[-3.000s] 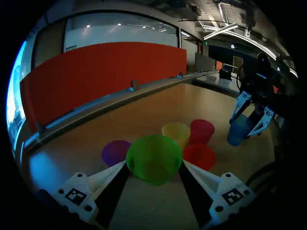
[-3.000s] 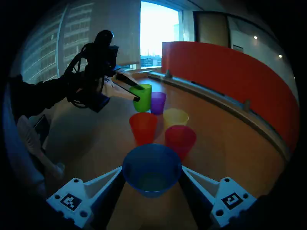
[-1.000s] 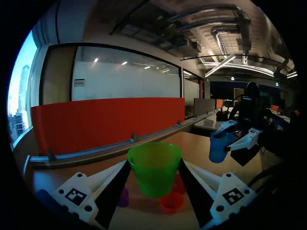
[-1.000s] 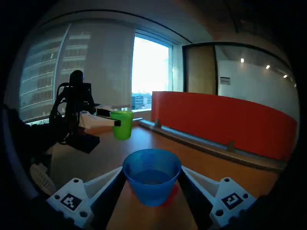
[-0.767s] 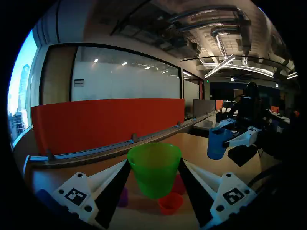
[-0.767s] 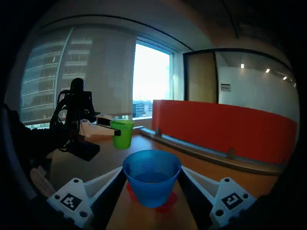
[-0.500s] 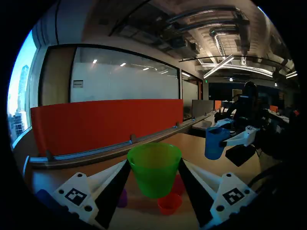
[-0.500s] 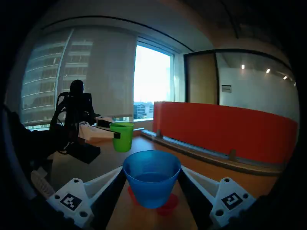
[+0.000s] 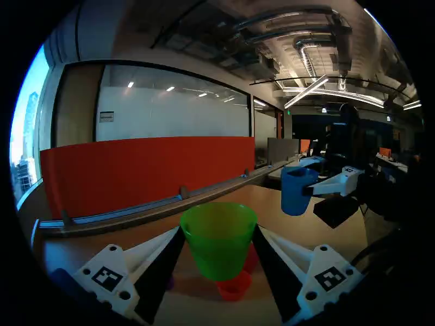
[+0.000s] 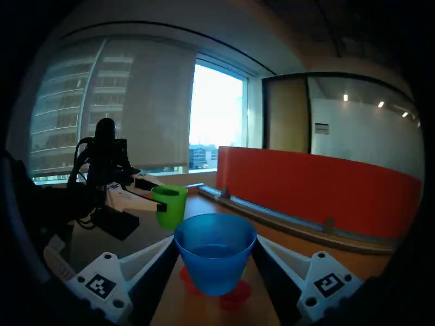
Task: Pour water
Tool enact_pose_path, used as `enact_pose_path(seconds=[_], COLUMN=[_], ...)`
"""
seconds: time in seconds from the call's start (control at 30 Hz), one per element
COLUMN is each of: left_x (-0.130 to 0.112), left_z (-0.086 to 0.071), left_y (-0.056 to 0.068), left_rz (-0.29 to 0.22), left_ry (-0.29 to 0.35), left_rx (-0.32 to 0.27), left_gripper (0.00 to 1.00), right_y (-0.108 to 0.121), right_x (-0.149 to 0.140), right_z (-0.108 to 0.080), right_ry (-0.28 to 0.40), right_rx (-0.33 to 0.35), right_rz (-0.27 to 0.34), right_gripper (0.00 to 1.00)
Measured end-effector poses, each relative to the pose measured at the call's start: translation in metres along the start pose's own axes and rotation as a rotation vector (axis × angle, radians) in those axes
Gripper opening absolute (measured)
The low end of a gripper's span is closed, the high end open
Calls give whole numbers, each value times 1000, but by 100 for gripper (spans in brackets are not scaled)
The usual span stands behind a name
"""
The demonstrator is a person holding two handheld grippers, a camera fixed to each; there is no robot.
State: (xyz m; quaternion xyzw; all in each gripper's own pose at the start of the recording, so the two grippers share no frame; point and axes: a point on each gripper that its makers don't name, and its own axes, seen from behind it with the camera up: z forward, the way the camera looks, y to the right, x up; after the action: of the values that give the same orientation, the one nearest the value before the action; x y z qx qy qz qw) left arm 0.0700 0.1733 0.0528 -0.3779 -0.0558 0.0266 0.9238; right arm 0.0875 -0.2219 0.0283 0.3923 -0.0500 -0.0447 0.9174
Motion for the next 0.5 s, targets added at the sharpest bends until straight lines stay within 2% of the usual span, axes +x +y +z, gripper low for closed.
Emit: enact_pose_path(seconds=[0.27,0.5], left_x=[-8,-5], left_z=[1,1], left_y=[8,12], left_rz=[5,-7], left_ry=[-4,11], left_rx=[-15,-24], left_gripper=[86,86], right_y=[0,3], right_x=[12,22], right_z=[1,1], right_ry=[0,-4], right_rx=[-2,-8], right_rz=[-35,-94], right_gripper=[90,90])
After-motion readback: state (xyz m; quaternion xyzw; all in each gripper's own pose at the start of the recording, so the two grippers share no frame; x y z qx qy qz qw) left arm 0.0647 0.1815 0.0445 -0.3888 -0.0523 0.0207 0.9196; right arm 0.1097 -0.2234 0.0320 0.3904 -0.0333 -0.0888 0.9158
